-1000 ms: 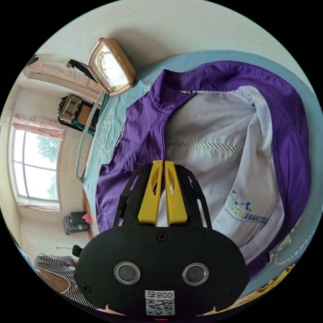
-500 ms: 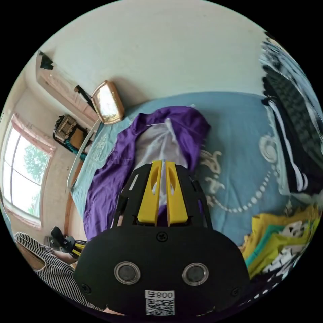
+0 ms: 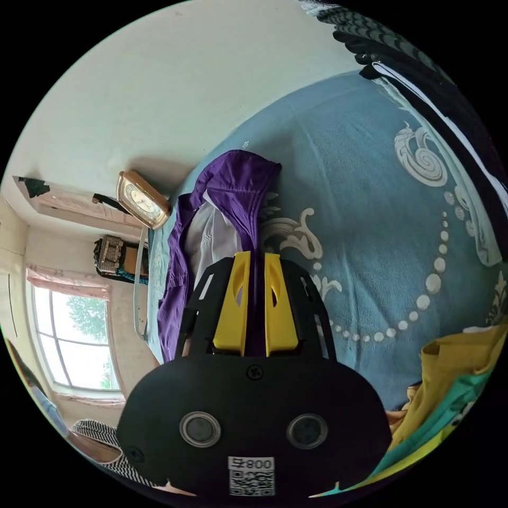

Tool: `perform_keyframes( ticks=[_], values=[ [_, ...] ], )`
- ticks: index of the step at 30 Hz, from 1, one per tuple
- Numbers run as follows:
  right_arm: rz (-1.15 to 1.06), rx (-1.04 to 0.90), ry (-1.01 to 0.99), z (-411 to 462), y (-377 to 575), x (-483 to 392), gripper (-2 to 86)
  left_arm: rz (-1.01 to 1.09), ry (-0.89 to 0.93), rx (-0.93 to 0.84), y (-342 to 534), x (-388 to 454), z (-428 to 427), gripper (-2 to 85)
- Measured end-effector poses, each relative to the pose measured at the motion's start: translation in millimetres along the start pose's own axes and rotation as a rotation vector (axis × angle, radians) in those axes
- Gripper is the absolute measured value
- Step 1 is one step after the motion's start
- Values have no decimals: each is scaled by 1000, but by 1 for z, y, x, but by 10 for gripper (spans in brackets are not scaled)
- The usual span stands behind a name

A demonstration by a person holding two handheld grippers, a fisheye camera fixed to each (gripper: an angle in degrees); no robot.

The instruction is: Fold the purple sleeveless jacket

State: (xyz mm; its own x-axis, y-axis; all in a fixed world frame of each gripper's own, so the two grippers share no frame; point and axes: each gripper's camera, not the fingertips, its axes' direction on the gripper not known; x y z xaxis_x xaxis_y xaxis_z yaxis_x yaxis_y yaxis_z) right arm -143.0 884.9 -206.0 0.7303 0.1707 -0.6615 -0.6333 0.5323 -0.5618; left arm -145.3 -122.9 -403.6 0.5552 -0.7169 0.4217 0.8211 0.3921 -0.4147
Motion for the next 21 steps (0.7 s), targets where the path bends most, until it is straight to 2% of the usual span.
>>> perform_keyframes(
  ticks=[6, 14, 17, 21],
  values=[
    [34, 16, -79, -14, -6, -9, 10, -24, 77, 23, 20, -29, -7, 10],
    [-48, 177, -188, -83, -5, -100, 4, -81, 282, 141, 62, -86, -37, 7],
    [-101, 194, -134, -87, -13, -154, 4, -153, 455, 200, 79, -120, -46, 6],
    [-187, 145, 13, -69, -28, -224, 4, -291, 576, 251, 104, -163, -47, 6]
  ],
)
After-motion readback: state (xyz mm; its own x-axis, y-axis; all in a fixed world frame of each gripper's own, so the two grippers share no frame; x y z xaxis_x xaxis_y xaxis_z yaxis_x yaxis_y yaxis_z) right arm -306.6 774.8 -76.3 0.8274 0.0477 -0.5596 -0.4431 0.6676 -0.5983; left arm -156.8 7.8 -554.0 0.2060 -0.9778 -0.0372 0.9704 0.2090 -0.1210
